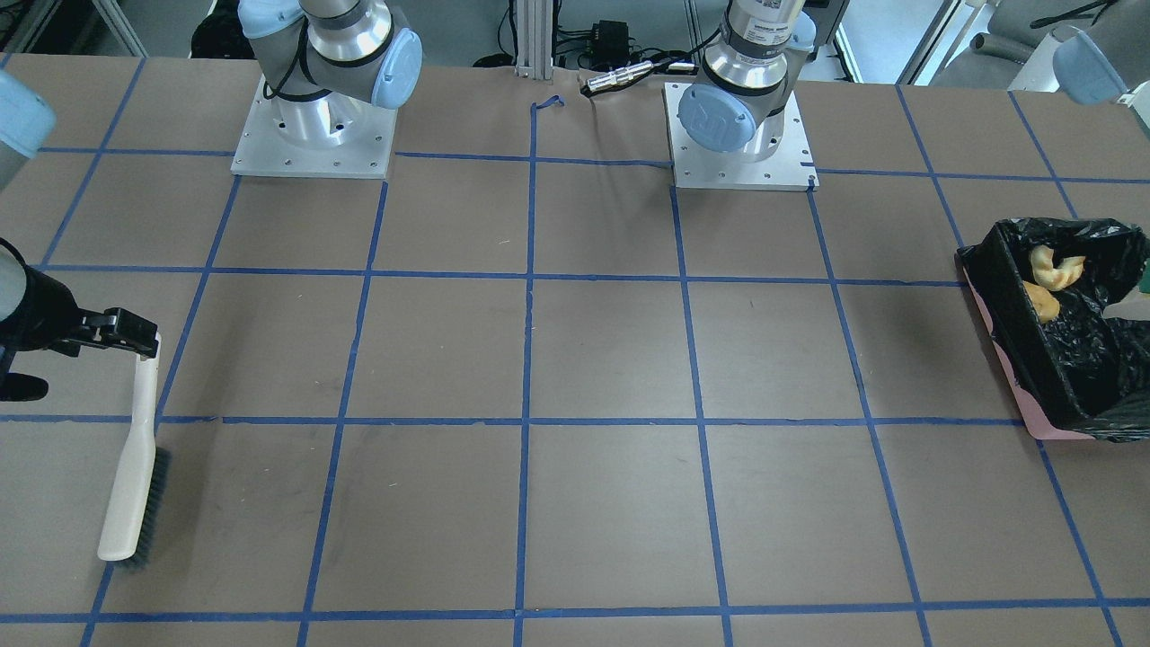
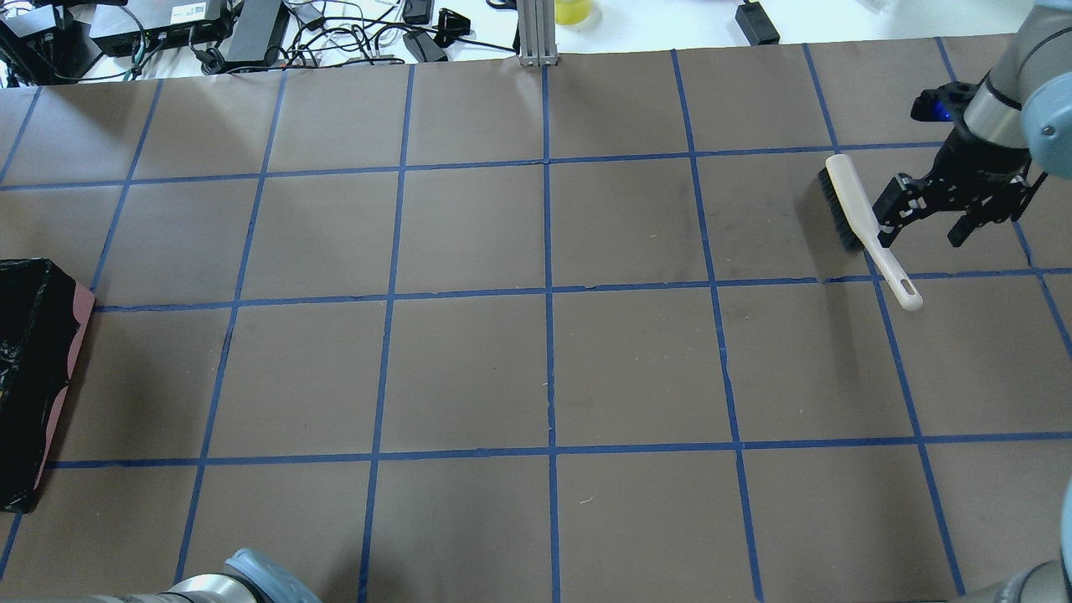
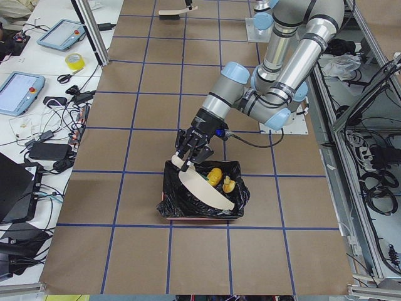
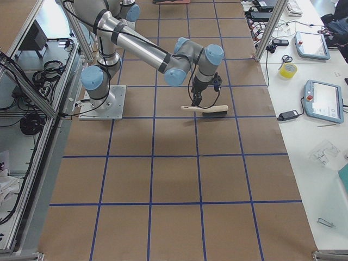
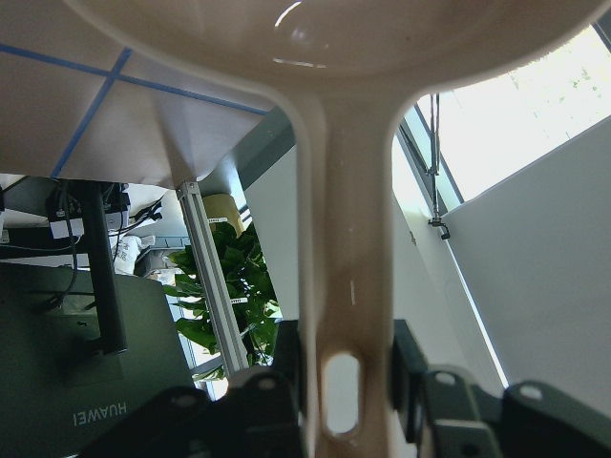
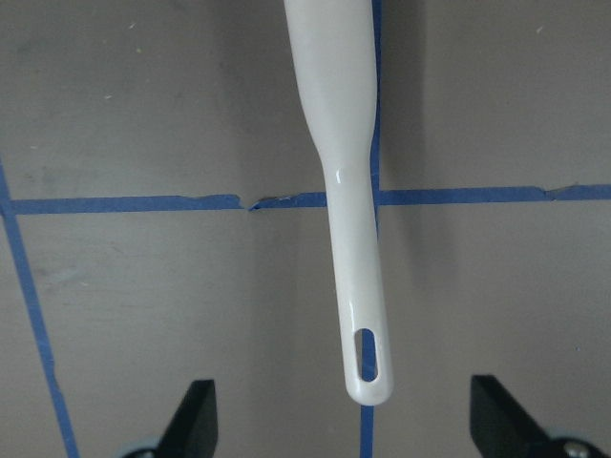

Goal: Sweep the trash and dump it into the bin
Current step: 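Release the brush with the right gripper while the left gripper tips the dustpan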

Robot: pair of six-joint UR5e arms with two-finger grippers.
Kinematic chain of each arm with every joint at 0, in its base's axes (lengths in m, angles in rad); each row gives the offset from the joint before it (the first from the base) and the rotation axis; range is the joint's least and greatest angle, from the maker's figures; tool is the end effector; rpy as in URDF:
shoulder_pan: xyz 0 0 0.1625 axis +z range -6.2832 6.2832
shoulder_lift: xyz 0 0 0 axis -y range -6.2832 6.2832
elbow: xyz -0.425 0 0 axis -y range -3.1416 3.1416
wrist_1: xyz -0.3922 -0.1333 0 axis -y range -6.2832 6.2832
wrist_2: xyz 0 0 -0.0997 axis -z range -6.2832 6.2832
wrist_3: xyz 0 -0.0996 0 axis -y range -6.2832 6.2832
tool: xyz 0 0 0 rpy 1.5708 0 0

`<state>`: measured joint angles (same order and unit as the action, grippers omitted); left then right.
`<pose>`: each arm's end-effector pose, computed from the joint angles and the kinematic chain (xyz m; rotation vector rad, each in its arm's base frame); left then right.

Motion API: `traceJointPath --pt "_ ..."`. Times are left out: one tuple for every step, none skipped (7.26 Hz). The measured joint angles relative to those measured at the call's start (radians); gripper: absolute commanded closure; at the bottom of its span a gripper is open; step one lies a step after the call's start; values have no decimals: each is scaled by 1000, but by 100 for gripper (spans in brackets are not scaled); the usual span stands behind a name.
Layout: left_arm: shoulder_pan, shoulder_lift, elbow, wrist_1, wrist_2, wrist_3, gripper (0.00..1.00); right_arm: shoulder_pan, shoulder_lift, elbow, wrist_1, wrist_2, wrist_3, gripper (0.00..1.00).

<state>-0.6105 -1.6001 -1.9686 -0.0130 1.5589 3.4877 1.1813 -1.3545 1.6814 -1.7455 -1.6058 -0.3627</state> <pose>0.3342 -0.3980 0.4726 2.0120 0.6297 0.8029 -0.0873 -0.5545 0.3382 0.0375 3.1087 0.2405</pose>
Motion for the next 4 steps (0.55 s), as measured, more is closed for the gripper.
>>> traceJointPath --pt "0 5 -8 41 -1 -11 100 9 -66 -24 48 8 19 1" --pt "0 9 -12 69 -1 -33 100 17 -110 -85 125 10 34 1" --pt "1 10 -20 96 -1 -60 100 21 -134 -181 227 9 45 0" --pt "4 12 -43 141 -1 -79 100 23 -139 -269 304 10 56 0"
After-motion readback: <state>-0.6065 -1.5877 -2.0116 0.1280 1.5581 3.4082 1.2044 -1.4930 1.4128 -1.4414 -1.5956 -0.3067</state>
